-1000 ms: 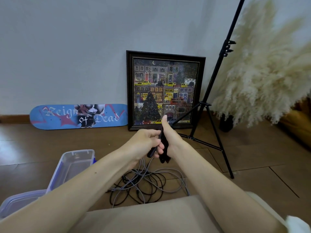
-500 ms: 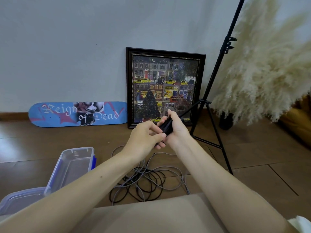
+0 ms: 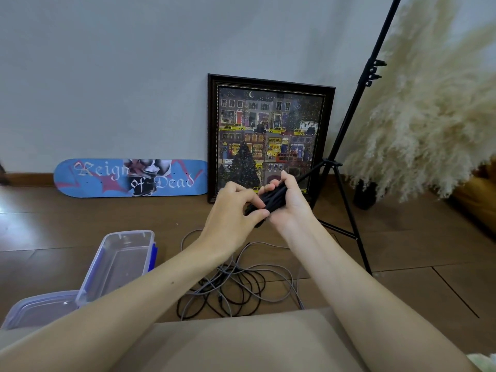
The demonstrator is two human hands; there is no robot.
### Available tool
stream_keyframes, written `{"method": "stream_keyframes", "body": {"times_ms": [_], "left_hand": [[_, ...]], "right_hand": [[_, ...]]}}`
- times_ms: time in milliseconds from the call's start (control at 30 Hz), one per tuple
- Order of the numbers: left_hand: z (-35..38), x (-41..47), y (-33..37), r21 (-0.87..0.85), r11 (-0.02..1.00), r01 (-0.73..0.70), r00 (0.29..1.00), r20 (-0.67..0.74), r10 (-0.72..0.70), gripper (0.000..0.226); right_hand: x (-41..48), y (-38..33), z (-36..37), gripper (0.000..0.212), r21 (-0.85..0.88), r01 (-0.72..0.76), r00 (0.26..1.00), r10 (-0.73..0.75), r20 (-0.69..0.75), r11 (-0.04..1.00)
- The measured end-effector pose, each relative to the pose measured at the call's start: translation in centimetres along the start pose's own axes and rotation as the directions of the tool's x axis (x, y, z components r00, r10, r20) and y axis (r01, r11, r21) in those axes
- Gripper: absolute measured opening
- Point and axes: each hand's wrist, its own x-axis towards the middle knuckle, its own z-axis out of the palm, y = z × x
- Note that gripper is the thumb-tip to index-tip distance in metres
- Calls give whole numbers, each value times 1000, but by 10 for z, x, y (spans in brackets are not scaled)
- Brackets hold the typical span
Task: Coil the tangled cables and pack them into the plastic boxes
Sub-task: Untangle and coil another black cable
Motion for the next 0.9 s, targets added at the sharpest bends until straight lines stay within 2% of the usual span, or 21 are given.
{"method": "stream_keyframes", "body": {"times_ms": [133, 400, 500, 600, 667, 800, 900], "left_hand": [[-1, 2, -1, 45, 998, -33, 997, 76, 29, 11], [-1, 8, -11, 82, 986, -146, 983, 121, 136, 13], [2, 7, -9, 38, 993, -108, 988, 113, 103, 23], [-4, 13, -9, -111, 992, 62, 989, 142, -45, 41], [-8, 18, -14, -101, 990, 102, 975, 210, -79, 36], [-9, 20, -23, -58, 996, 69, 957, 287, -50, 25], [-8, 19, -27, 2, 1000, -17, 952, 306, 15, 24]], "right_hand": [[1, 0, -4, 31, 15, 5, 1000, -5, -31, 1000], [-4, 0, 0, 33, -36, -12, 997, 9, -72, 999], [-5, 0, -1, 33, -49, -17, 997, 13, -72, 999], [-4, 1, -1, 30, -70, 8, 998, -12, -60, 998], [-4, 5, -1, 30, -89, 10, 999, -14, -36, 996], [-4, 9, -3, 30, -142, -7, 1000, 5, -17, 990], [-3, 7, -2, 30, -186, -13, 1000, 11, -9, 982]]}}
